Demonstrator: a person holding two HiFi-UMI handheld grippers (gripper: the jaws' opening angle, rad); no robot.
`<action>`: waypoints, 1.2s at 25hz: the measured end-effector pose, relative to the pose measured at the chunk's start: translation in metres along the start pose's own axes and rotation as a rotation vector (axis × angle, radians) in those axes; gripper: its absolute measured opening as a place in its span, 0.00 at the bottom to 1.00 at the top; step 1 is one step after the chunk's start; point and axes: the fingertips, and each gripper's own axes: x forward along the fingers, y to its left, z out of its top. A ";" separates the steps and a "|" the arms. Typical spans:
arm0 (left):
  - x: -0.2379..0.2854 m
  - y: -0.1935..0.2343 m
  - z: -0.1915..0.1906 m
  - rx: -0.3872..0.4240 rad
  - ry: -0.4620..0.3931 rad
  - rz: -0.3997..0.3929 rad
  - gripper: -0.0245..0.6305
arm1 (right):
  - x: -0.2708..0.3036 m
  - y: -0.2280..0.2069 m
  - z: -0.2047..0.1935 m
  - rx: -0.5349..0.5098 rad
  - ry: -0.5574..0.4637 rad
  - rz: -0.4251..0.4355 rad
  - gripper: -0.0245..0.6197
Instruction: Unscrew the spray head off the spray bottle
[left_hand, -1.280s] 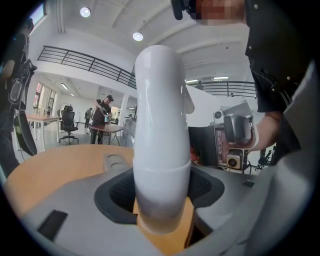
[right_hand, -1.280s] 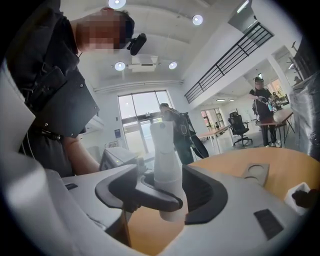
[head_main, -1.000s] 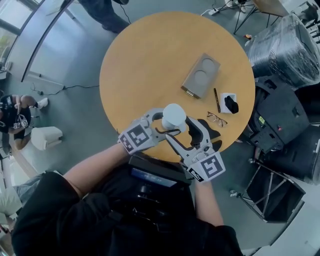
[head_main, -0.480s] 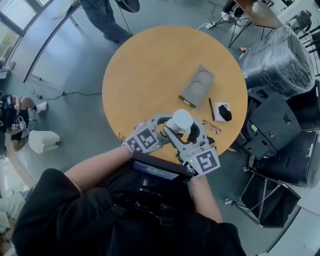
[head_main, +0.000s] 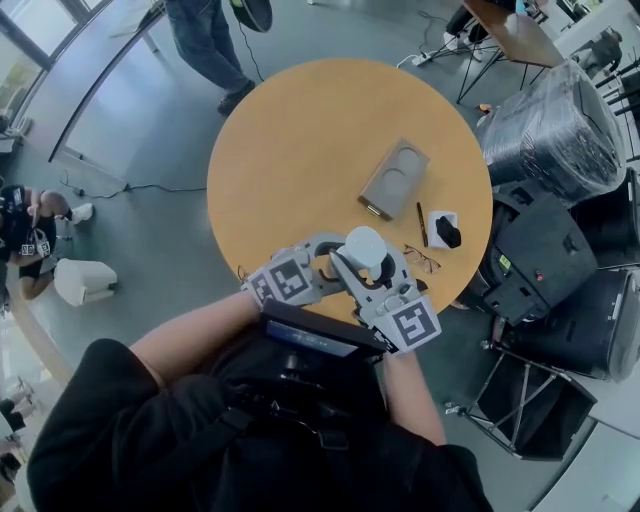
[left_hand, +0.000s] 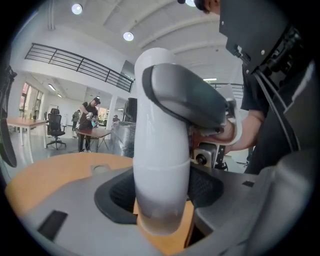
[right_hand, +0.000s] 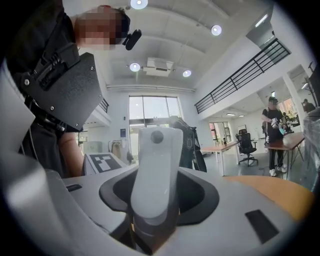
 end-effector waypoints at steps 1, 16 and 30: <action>-0.003 -0.003 0.003 0.002 -0.016 -0.023 0.50 | -0.001 0.002 0.003 0.006 -0.012 0.022 0.36; -0.018 -0.037 0.015 0.068 -0.035 -0.361 0.50 | -0.017 0.031 0.026 0.035 -0.107 0.337 0.36; -0.033 -0.079 0.011 0.060 0.035 -0.638 0.50 | -0.039 0.068 0.024 0.124 -0.042 0.672 0.38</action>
